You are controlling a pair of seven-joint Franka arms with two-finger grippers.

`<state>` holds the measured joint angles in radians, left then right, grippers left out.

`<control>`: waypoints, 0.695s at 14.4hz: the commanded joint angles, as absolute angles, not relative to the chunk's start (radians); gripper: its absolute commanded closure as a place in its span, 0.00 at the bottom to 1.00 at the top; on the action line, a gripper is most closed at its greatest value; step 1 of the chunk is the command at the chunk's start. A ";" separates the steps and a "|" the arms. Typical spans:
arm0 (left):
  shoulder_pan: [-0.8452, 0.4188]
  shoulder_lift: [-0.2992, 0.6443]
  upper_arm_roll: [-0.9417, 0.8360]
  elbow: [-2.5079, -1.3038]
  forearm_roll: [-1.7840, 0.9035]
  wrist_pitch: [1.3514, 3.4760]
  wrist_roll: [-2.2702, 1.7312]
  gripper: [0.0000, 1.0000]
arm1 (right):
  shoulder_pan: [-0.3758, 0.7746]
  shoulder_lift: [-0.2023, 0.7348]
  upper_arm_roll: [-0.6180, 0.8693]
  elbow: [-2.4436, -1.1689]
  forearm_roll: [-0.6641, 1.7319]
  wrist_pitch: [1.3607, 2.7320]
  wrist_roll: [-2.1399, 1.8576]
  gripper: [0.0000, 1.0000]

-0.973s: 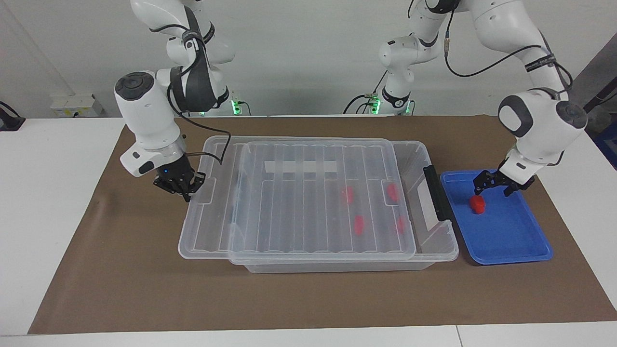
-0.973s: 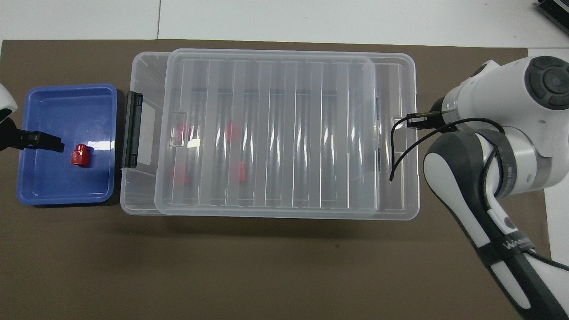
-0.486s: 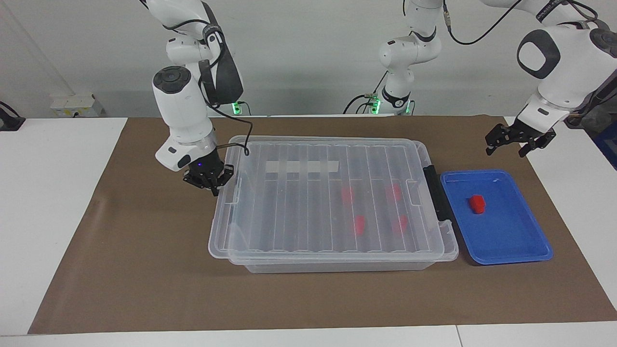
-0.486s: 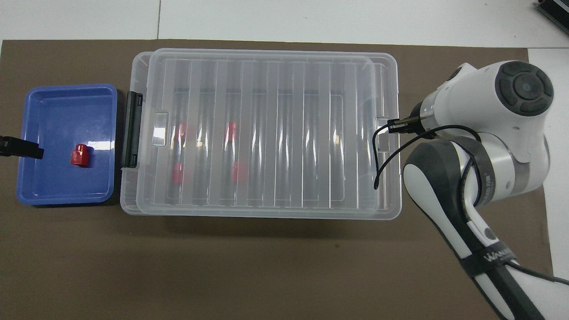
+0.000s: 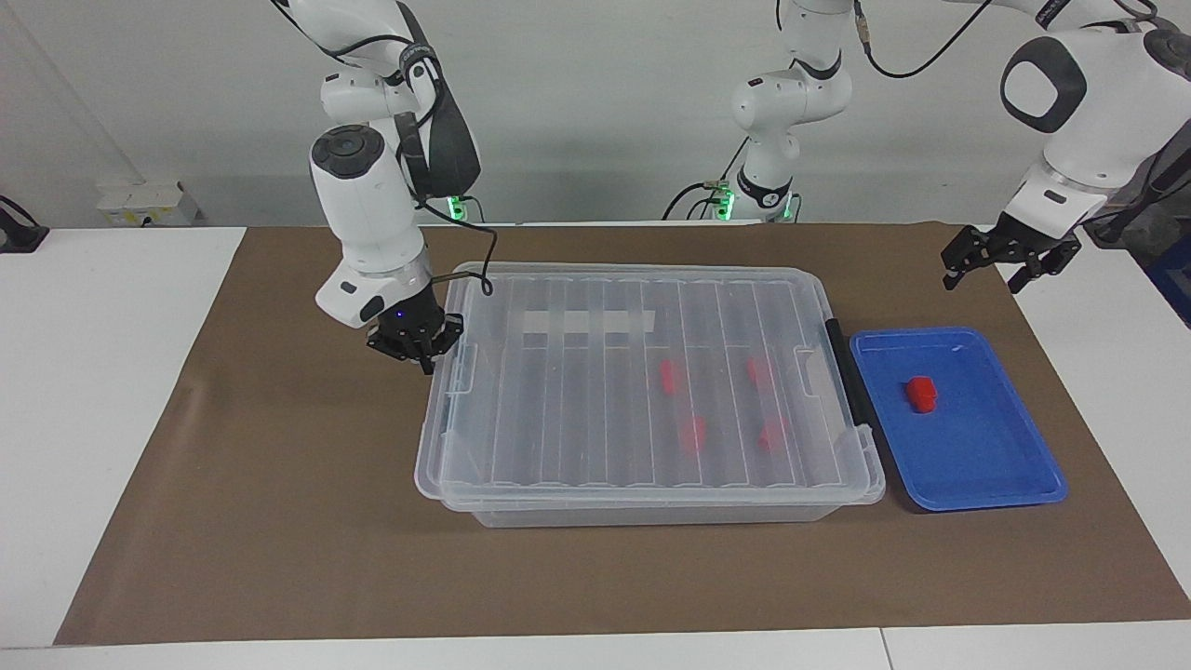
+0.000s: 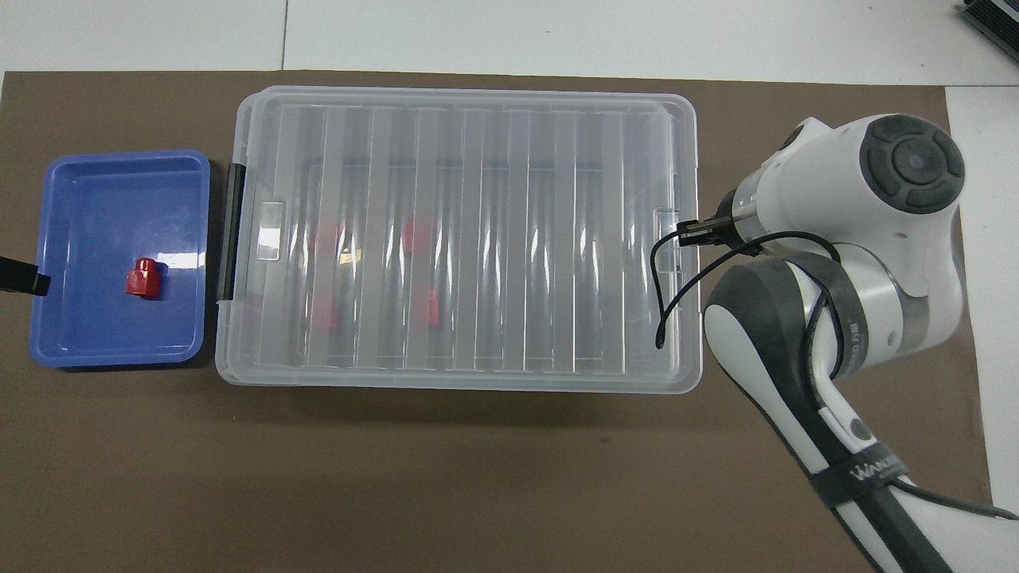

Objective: Place red block in blue tray from box

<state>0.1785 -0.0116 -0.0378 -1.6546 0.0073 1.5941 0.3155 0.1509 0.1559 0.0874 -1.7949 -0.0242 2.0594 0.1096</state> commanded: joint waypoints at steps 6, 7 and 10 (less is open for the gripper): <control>0.140 0.126 -0.046 -1.270 0.025 1.331 0.330 0.00 | 0.130 0.103 0.094 -1.810 -0.006 2.010 0.101 1.00; 0.123 0.105 -0.043 -1.340 0.025 1.382 0.328 0.00 | 0.121 0.088 0.091 -1.812 -0.006 1.999 0.104 1.00; -0.004 0.080 0.036 -1.488 0.025 1.493 0.325 0.00 | 0.051 0.048 0.091 -1.813 -0.005 1.941 0.149 1.00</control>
<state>0.0760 0.0914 -0.0318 -1.4088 0.0147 1.4350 0.3195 0.1046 0.0946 0.0825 -1.7939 -0.0236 1.9798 0.1243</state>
